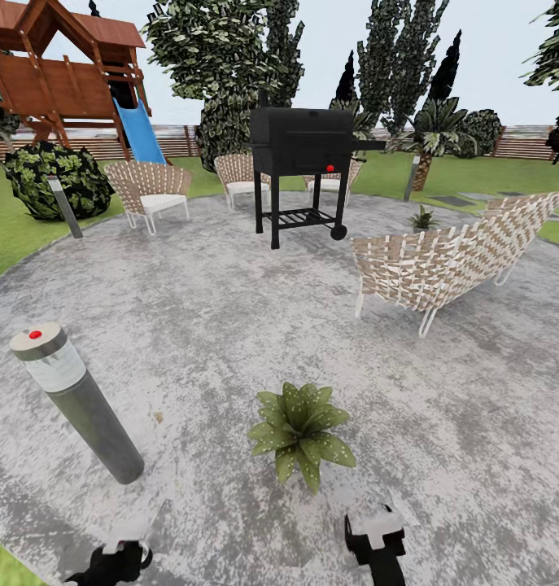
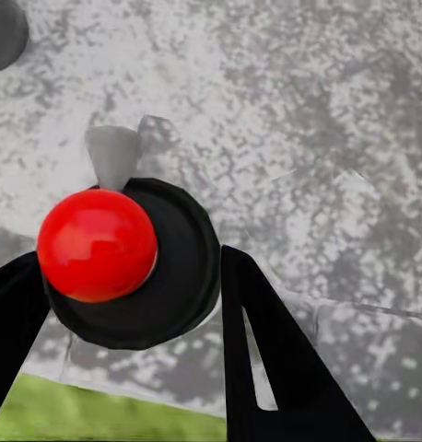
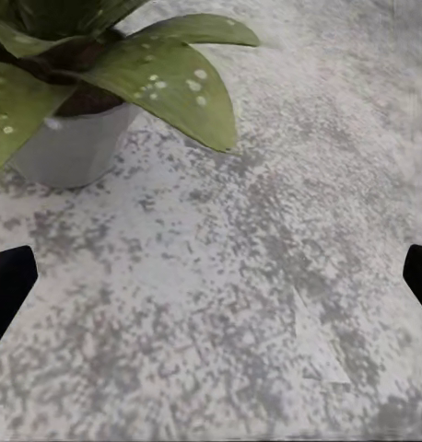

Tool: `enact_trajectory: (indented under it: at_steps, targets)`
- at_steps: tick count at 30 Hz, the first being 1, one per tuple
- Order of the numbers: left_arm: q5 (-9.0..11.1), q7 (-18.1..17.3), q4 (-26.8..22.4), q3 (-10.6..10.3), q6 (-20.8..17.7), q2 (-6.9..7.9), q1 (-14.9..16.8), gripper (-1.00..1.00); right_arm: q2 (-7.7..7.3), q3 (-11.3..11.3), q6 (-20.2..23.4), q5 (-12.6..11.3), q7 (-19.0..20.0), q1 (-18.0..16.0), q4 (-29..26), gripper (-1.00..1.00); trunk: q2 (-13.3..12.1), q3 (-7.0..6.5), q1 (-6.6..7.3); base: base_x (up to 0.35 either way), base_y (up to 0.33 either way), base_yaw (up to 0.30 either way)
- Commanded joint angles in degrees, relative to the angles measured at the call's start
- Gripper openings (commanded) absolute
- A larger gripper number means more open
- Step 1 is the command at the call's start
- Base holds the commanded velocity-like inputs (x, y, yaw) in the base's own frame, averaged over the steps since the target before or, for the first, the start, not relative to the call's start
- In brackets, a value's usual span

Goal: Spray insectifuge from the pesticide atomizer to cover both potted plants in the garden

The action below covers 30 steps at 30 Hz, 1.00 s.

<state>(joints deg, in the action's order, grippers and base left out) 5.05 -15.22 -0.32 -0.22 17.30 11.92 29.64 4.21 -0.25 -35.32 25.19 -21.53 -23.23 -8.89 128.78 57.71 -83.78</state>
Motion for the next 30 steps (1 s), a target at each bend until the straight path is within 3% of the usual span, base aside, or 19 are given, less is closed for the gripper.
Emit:
enact_trajectory:
  at_steps: [1, 5, 15, 18, 21, 30]
  targets:
    - [1.5, -0.2, 0.1, 0.0, 0.1, -0.02, -0.7, -1.00, -0.03, 0.0, -0.2, -0.2, -0.7, 0.0, 0.7, 1.00, 0.0, 0.05, 0.01, 0.000, 0.000, 0.000]
    - [1.8, 0.1, 0.1, -0.1, 0.1, -1.27, -1.7, -1.00, -0.15, 0.1, -0.3, -0.7, -0.6, 0.0, 4.9, 1.00, 0.0, 0.05, 0.01, 0.000, 0.000, 0.000]
    - [2.0, 0.4, 0.1, 0.0, 0.4, -1.40, -1.9, -1.00, -0.17, 0.2, -0.2, -0.8, -0.6, 0.5, 7.5, 1.00, 0.0, 0.05, 0.01, 0.000, 0.000, 0.000]
    - [2.3, 3.0, 0.1, -0.1, 4.7, -1.42, -3.0, -1.00, -0.18, 0.2, -0.2, -0.8, -0.6, 1.0, 7.5, 1.00, 0.0, 0.05, 0.01, 0.000, 0.000, 0.000]
    - [2.5, 6.3, 0.1, -0.1, 6.3, -1.53, -3.2, -1.00, -0.17, 0.2, -0.2, -0.8, -0.6, 1.3, 7.5, 1.00, 0.0, 0.05, 0.01, 0.000, 0.000, 0.000]
    - [2.4, 7.1, 0.1, -0.1, 6.7, -1.55, -3.3, -1.00, -0.19, 0.2, -0.2, -0.8, -0.6, 1.9, 7.5, 1.00, 0.0, 0.05, 0.01, 0.000, 0.000, 0.000]
